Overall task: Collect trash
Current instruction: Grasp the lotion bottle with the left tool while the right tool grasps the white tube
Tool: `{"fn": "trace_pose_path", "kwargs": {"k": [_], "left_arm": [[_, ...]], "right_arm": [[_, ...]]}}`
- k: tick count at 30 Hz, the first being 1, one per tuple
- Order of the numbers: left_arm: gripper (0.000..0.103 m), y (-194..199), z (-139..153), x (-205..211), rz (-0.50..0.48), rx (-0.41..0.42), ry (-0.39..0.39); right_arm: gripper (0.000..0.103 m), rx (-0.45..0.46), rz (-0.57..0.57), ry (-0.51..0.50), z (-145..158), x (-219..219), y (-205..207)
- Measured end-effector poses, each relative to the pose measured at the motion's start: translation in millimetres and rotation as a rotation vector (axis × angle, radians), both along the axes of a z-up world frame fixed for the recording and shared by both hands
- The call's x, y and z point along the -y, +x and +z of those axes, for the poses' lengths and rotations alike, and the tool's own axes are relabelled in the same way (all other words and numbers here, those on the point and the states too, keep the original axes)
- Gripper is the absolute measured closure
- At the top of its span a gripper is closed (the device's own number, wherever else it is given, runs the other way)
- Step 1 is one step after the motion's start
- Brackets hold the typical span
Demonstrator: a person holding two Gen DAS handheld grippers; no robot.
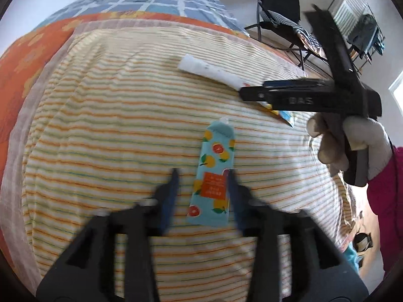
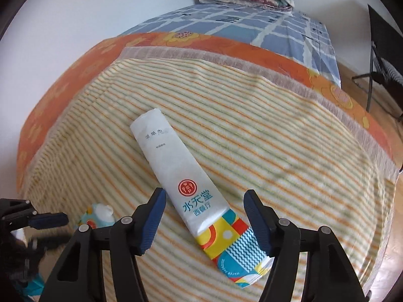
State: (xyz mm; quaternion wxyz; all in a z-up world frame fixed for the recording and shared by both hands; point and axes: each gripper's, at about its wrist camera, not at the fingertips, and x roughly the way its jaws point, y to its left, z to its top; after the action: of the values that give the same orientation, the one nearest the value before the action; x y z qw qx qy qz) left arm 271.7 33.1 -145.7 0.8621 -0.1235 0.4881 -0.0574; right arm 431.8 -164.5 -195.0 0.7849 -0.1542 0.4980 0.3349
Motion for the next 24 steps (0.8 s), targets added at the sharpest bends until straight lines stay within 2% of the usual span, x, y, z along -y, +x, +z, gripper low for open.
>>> {"fn": "trace_pose_path", "kwargs": {"k": [2, 6, 8, 11, 12, 14, 15, 19, 22, 24], "left_arm": [[0.055, 2.9, -1.8, 6.6, -0.021, -0.004, 0.020], [0.056, 7.0, -9.4, 9.8, -0.029, -0.008, 0.040], [0.065, 9.3, -9.5, 13.4, -0.047, 0.003, 0.067], [0.077, 9.9, -9.0, 17.4, -0.056, 0.008, 0.073], [0.078, 8.6, -7.7, 21.0, -0.066, 0.018, 0.089], [0.089, 6.3, -3.7, 26.2, -0.080, 0.043, 0.118], [0.089, 4.0, -1.0, 27.9, -0.084, 0.056, 0.125], [0.097, 2.0, 8.4, 36.2, -0.102, 0.089, 0.134], [0.098, 1.7, 10.4, 46.6, -0.135, 0.092, 0.131], [0.098, 3.1, 8.5, 55.1, -0.154, 0.094, 0.161]], "right_arm": [[0.036, 0.013, 0.008, -0.018, -1.7, -4.3, 0.5], [0.043, 0.018, 0.029, -0.039, -7.5, -11.4, -0.8], [0.049, 0.024, 0.029, -0.040, -7.2, -11.2, -2.4], [0.066, 0.011, -0.003, -0.021, -5.1, -6.5, -1.4], [0.070, 0.005, -0.009, -0.018, -4.9, -4.3, -1.4], [0.074, -0.001, -0.024, -0.017, -4.5, -0.7, -2.0], [0.076, -0.004, -0.034, -0.014, -4.2, 2.1, -2.4], [0.079, -0.008, -0.090, 0.014, -1.3, 17.8, -5.0], [0.079, -0.017, -0.115, 0.032, 0.2, 29.5, -7.8], [0.079, -0.016, -0.126, 0.036, 1.3, 35.9, -10.1]]}}
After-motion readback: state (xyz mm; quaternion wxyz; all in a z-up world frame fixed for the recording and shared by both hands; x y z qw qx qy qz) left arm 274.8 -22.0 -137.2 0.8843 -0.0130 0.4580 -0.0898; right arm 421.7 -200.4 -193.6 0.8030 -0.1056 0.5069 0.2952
